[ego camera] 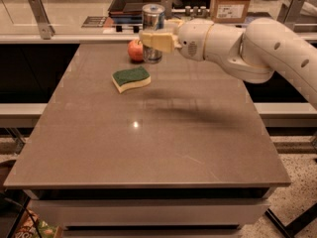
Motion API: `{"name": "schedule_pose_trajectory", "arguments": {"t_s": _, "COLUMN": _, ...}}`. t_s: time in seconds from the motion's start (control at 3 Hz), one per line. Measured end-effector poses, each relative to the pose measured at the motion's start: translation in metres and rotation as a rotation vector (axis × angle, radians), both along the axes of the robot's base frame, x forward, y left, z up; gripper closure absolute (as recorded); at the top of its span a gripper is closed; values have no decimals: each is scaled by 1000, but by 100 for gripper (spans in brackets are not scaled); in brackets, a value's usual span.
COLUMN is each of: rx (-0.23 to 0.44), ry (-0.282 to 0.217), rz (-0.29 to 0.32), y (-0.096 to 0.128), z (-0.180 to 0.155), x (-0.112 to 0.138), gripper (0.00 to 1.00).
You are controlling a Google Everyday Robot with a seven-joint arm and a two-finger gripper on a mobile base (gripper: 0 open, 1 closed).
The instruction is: Move redbull can near apple
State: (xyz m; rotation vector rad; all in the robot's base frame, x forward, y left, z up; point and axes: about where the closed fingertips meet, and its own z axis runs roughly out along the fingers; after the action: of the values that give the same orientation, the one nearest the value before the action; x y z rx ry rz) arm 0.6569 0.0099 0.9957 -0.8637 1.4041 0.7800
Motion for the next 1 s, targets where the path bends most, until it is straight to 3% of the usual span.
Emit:
{"name": "schedule_pose_trajectory", "arguments": {"t_s": 0.67, "rx": -48, "ry": -48, "rz": -139, "y": -28, "z": 2, "x": 57, "gripper": 100}}
{"name": "schedule_pose_trajectory", "arguments": {"t_s": 1.0, "rx": -40, "ry": -39, "rz": -142, "y": -21, "z": -8, "x": 53, "gripper": 100}}
